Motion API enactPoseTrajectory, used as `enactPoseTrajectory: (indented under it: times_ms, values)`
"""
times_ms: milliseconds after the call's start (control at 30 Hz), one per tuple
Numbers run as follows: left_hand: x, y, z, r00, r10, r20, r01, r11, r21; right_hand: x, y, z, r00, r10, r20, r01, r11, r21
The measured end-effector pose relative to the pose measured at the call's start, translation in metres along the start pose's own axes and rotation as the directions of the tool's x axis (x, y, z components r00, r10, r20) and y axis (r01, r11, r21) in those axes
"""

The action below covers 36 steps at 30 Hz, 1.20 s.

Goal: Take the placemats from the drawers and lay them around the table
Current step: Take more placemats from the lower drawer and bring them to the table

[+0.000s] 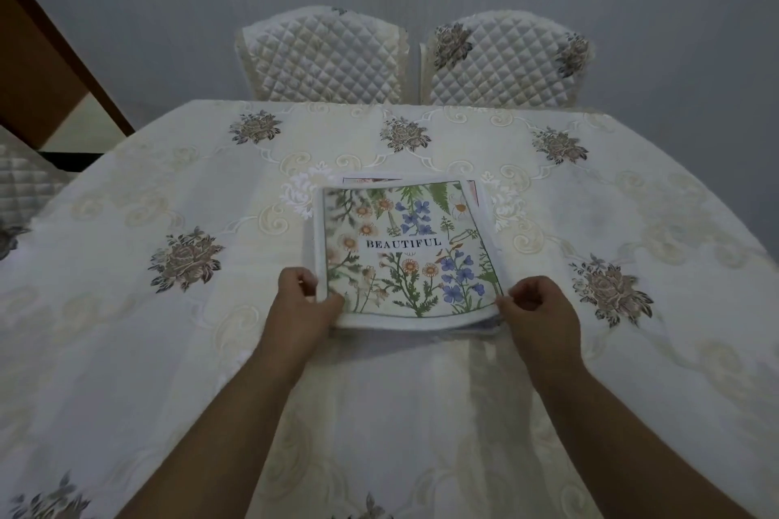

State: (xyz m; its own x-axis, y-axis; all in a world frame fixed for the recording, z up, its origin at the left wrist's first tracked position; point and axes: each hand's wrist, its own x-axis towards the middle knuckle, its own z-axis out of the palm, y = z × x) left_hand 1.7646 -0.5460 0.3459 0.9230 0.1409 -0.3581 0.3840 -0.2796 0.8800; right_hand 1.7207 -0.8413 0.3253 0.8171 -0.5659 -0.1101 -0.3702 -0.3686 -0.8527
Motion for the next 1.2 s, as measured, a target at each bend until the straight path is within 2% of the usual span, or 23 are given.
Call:
enactPoseTrajectory:
  times_ms: [67,133,200,233,300,367,433,567,667,833,1000,1133,1200]
  values:
    - [-0.018,-0.009,-0.010,0.974,-0.041,0.224,0.048,0.999,-0.026,-0.010,0.002,-0.012,0.992,0.030,0.124,-0.027,0.999,-0.025]
    - [-0.036,-0.022,-0.020,0.903,-0.099,0.417,0.103,0.995,0.013,-0.027,0.010,-0.026,0.920,0.105,0.378,-0.074,0.993,-0.097]
    - [-0.043,-0.034,-0.022,0.915,-0.121,0.384,0.106,0.993,0.061,-0.038,0.018,-0.035,0.775,0.205,0.598,-0.133,0.978,-0.164]
    - [-0.044,-0.039,-0.021,0.941,-0.111,0.321,0.079,0.991,0.112,-0.040,0.021,-0.036,0.749,0.227,0.622,-0.166,0.974,-0.155]
    - [-0.046,-0.043,-0.017,0.961,-0.052,0.272,-0.016,0.969,0.245,-0.039,0.018,-0.033,0.811,0.220,0.542,-0.171,0.975,-0.140]
    - [-0.051,-0.039,-0.012,0.952,-0.019,0.306,-0.063,0.965,0.255,-0.037,0.011,-0.027,0.874,0.172,0.454,-0.076,0.972,-0.223]
    - [-0.060,-0.028,-0.013,0.949,-0.002,0.315,-0.065,0.977,0.203,-0.044,-0.001,-0.025,0.876,0.155,0.457,-0.040,0.967,-0.251]
    - [-0.087,0.000,-0.028,0.956,0.097,0.278,-0.174,0.948,0.268,-0.072,-0.041,-0.048,0.864,0.179,0.470,-0.117,0.980,-0.159]
    - [-0.122,0.034,-0.050,0.957,0.160,0.241,-0.214,0.952,0.219,-0.102,-0.077,-0.082,0.889,0.150,0.433,-0.115,0.988,-0.106]
    - [-0.198,0.096,-0.090,0.904,0.318,0.286,-0.377,0.908,0.182,-0.165,-0.136,-0.147,0.961,-0.068,0.269,0.115,0.980,-0.163]
    - [-0.272,0.142,-0.131,0.880,0.394,0.264,-0.418,0.908,0.037,-0.227,-0.182,-0.208,0.955,-0.201,0.219,0.222,0.972,-0.076]
    - [-0.332,0.151,-0.149,0.881,0.451,0.142,-0.446,0.892,-0.070,-0.266,-0.197,-0.254,0.920,-0.326,0.219,0.334,0.943,0.000]
    - [-0.364,0.145,-0.150,0.873,0.482,0.078,-0.481,0.876,-0.032,-0.282,-0.199,-0.274,0.895,-0.376,0.239,0.383,0.923,0.019]
